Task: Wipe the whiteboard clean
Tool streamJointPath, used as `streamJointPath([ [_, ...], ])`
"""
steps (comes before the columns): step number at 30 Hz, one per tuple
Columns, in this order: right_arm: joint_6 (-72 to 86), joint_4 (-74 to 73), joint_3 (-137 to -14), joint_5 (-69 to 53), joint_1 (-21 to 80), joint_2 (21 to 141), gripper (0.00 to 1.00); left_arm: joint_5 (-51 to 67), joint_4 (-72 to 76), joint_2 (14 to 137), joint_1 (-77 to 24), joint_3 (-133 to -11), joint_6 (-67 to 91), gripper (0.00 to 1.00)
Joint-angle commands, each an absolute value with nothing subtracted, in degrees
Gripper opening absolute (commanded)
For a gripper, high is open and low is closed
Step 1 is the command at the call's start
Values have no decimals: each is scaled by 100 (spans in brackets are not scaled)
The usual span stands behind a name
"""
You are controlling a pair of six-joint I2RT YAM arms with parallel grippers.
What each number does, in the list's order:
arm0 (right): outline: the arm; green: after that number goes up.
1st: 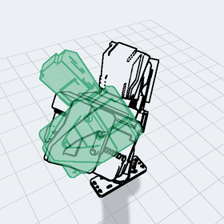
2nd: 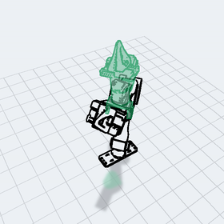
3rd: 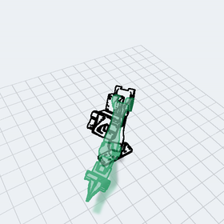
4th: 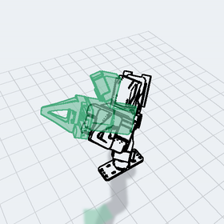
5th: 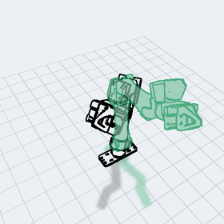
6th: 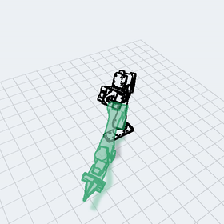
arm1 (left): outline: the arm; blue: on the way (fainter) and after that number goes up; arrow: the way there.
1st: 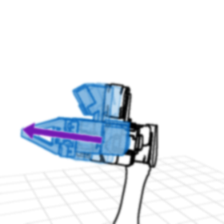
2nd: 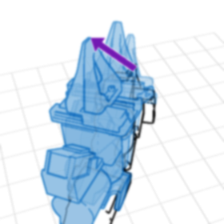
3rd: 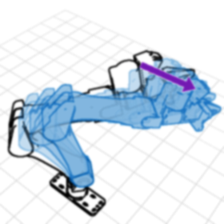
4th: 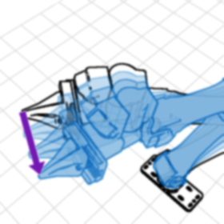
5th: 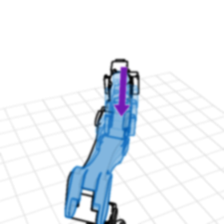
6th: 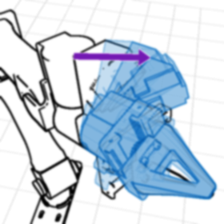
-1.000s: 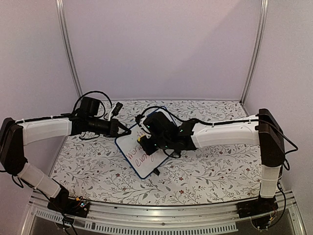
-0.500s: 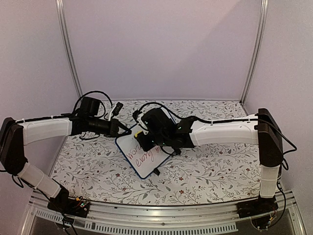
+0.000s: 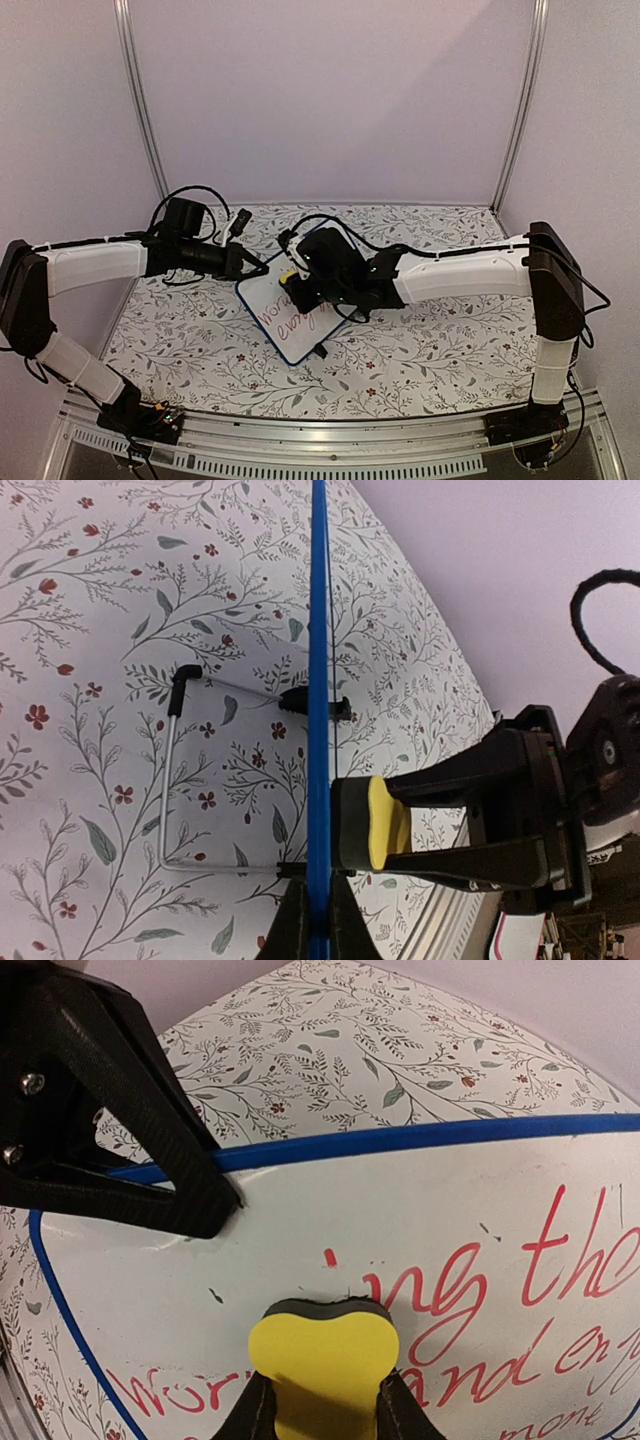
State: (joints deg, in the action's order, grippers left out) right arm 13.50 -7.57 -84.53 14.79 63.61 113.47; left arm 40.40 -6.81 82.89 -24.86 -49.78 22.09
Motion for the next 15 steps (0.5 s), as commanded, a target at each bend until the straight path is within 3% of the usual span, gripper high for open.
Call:
streamJointPath([
  [1,1500,-820,-8125,1401,6302,11227,19,4183,-783,8236,-2639,-5023,2115,0],
  [15,1318,-908,-8653,1594,6254,11268,19,4148,-798,8144,-2613,-5012,2105,0],
])
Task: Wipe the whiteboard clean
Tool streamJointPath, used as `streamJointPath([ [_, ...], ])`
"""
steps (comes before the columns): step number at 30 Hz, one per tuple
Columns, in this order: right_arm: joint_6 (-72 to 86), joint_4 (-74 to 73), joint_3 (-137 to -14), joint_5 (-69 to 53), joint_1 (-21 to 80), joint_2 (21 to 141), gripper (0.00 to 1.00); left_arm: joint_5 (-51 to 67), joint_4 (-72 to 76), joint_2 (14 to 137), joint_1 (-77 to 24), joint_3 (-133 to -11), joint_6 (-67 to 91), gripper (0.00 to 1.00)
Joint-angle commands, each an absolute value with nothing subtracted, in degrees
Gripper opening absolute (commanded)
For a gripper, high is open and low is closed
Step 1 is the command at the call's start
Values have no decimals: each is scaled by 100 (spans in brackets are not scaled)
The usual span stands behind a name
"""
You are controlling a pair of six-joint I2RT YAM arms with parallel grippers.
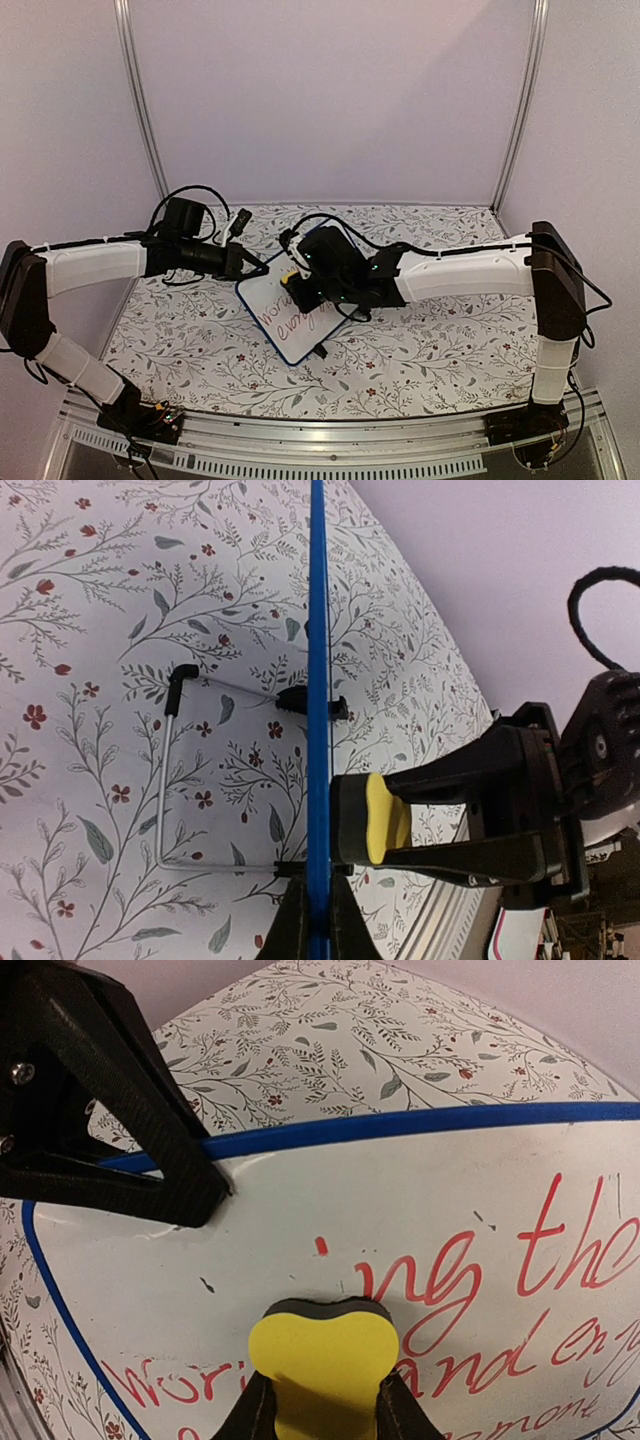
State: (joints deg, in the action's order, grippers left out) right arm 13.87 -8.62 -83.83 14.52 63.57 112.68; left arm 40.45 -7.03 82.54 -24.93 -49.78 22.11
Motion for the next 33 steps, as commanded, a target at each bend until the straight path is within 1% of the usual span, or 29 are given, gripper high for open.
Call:
streamJointPath([
  [1,1329,-913,-8691,1579,6250,11303,19,4138,-802,8144,-2615,-5002,2101,0],
  [7,1433,-994,-8565,1459,6249,11368,18,4139,-801,8143,-2601,-5021,2101,0],
  [15,1481,-978,-8106,1377,6286,11303,18,4151,-784,8111,-2583,-5020,2122,0],
  [20,1509,-919,-8080,1405,6328,11311,18,4157,-775,8119,-2574,-5020,2120,0],
  [25,1458,-939,-8372,1588,6323,11358,18,4182,-757,8129,-2571,-5010,2123,0],
  [33,1206,-1039,-9165,1743,6218,11570,19,4210,-755,8117,-2569,-5001,2122,0],
])
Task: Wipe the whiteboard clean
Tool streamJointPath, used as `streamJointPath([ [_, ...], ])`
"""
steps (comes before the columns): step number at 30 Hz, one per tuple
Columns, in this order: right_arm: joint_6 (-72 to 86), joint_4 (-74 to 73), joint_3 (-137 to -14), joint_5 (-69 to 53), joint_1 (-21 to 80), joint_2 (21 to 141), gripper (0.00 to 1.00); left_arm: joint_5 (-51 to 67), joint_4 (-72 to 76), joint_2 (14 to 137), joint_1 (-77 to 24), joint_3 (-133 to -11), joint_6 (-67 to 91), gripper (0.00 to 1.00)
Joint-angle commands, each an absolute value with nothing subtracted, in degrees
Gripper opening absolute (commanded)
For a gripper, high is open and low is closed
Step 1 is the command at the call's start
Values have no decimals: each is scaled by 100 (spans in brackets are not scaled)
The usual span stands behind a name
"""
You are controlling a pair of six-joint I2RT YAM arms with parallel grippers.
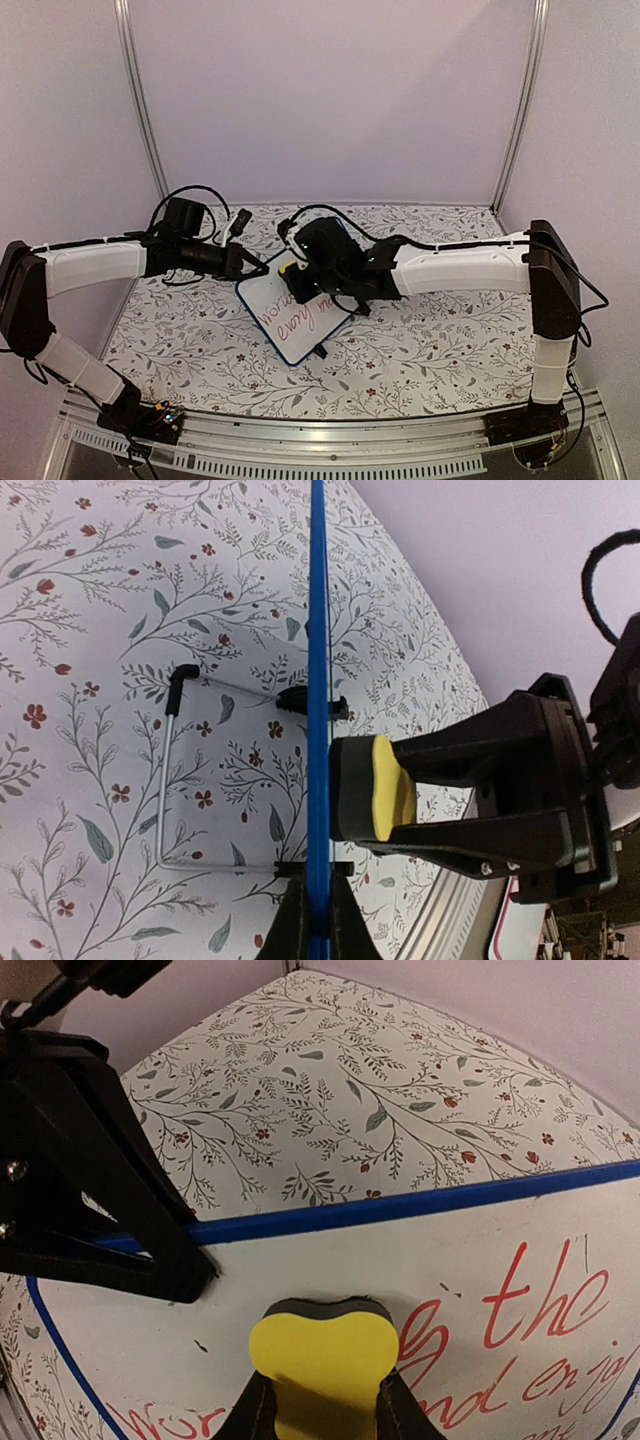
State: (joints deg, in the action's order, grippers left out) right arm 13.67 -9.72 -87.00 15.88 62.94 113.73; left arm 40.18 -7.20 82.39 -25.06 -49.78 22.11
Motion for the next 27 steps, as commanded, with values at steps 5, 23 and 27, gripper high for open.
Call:
streamJointPath([
  [5,1108,-1165,-9388,1714,6214,11691,19,4188,-753,8122,-2572,-5005,2127,0],
  [23,1565,-954,-7757,1506,6249,11230,18,4170,-749,8138,-2563,-5009,2149,0],
  [27,1543,-958,-7879,1623,6235,11236,18,4189,-734,8147,-2561,-5001,2153,0],
])
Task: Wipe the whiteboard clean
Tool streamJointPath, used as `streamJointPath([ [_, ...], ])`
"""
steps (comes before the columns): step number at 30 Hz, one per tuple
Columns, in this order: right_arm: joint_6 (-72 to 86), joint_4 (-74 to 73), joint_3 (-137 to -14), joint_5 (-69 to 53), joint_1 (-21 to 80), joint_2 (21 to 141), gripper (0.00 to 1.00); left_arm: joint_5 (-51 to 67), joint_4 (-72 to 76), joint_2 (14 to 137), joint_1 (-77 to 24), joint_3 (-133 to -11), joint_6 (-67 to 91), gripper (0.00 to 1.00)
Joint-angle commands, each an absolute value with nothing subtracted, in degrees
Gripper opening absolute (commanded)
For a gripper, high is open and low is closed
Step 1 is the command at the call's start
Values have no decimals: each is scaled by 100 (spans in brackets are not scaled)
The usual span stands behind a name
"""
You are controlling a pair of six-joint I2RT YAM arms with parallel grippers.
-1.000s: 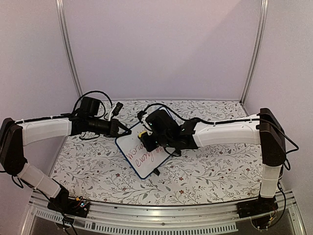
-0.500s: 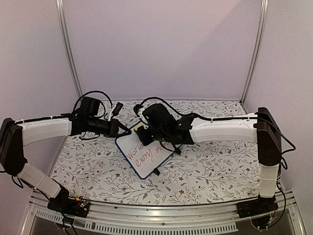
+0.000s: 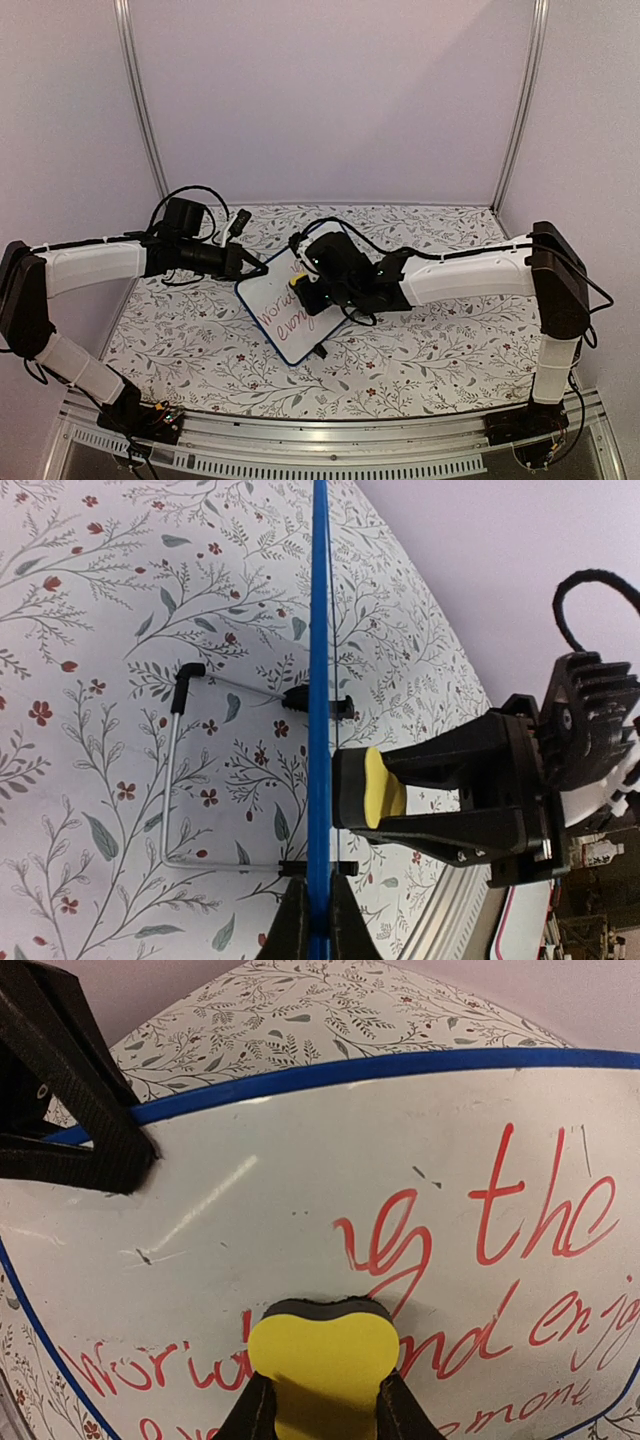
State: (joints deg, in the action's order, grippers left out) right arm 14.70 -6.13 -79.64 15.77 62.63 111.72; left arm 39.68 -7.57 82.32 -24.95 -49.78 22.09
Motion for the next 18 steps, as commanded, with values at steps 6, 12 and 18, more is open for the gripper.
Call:
streamJointPath([
  [6,1401,-1036,-8503,1720,6137,11423,18,4200,-725,8156,-2565,-5001,2148,0],
  [12,1208,-1094,-9063,1704,5975,11586,18,4188,-727,8161,-2560,-5001,2151,0],
  [18,1141,-1121,-9009,1560,5950,11612,18,4183,-735,8147,-2552,-5001,2146,0],
])
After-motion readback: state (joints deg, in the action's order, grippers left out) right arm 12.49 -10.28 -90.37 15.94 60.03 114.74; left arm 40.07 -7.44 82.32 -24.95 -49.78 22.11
